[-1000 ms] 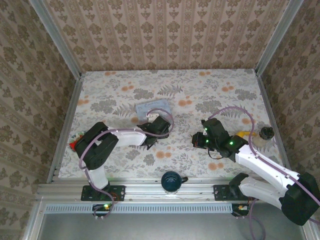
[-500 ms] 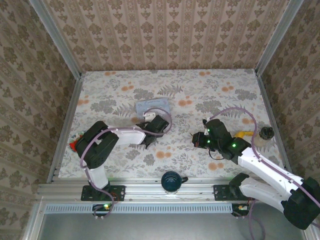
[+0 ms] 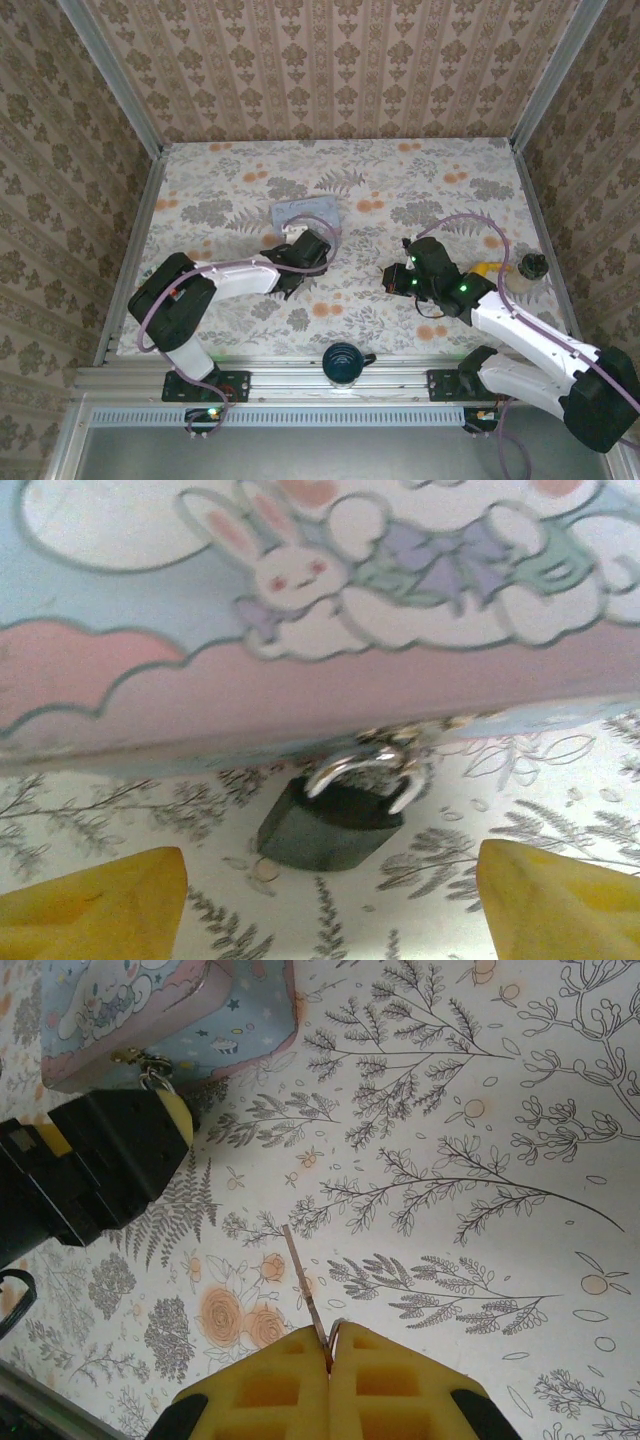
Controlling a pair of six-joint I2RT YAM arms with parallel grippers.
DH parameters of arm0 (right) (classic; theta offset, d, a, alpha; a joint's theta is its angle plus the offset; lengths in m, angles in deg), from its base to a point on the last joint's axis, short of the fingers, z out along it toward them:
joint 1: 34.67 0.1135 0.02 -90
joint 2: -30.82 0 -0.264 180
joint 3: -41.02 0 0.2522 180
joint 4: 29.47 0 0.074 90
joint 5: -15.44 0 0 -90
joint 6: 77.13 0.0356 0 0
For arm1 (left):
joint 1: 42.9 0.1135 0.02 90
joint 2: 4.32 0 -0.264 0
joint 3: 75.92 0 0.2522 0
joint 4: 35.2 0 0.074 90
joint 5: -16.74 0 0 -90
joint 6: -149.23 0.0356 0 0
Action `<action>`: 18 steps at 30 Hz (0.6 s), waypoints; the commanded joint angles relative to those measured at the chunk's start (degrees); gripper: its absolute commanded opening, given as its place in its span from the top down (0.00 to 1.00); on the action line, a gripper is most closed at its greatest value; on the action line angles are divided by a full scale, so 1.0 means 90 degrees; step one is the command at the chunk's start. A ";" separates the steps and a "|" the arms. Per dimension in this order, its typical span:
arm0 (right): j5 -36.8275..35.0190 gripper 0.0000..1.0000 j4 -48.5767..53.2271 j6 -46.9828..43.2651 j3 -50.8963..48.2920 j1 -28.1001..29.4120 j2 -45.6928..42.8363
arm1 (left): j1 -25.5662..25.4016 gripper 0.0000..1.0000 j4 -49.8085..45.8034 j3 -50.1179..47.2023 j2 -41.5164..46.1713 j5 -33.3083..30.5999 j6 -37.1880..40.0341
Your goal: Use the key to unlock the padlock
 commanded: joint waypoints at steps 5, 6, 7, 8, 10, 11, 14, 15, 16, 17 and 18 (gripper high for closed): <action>0.0055 1.00 -0.0067 -0.0078 0.0058 -0.0021 0.0005 | 0.0113 0.21 -0.0194 0.0616 -0.0568 0.0191 0.0295; 0.0062 1.00 -0.0061 -0.0078 0.0058 -0.0021 0.0002 | 0.0104 0.22 -0.0194 0.0657 -0.0610 0.0188 0.0294; 0.0049 1.00 -0.0057 -0.0078 0.0058 -0.0021 0.0005 | 0.0109 0.23 -0.0185 0.0682 -0.0651 0.0178 0.0285; 0.0035 1.00 -0.0047 -0.0085 0.0058 -0.0021 0.0013 | 0.0108 0.24 -0.0175 0.0694 -0.0679 0.0161 0.0268; 0.0034 1.00 -0.0040 -0.0089 0.0058 -0.0021 0.0024 | 0.0112 0.25 -0.0175 0.0714 -0.0721 0.0091 0.0230; 0.0034 1.00 -0.0047 -0.0088 0.0058 -0.0021 0.0032 | 0.0107 0.26 -0.0170 0.0714 -0.0733 0.0062 0.0218; 0.0034 1.00 -0.0057 -0.0107 0.0068 -0.0021 0.0066 | 0.0116 0.28 -0.0165 0.0740 -0.0748 -0.0023 0.0235; 0.0034 1.00 -0.0066 -0.0107 0.0076 -0.0021 0.0081 | 0.0117 0.29 -0.0170 0.0743 -0.0753 -0.0059 0.0257; 0.0041 1.00 -0.0076 -0.0112 0.0077 -0.0021 0.0092 | 0.0115 0.30 -0.0175 0.0748 -0.0768 -0.0089 0.0279; 0.0044 1.00 -0.0090 -0.0112 0.0077 -0.0021 0.0120 | 0.0128 0.31 -0.0160 0.0759 -0.0790 -0.0107 0.0312; 0.0058 1.00 -0.0103 -0.0117 0.0091 -0.0021 0.0140 | 0.0131 0.32 -0.0141 0.0768 -0.0816 -0.0116 0.0359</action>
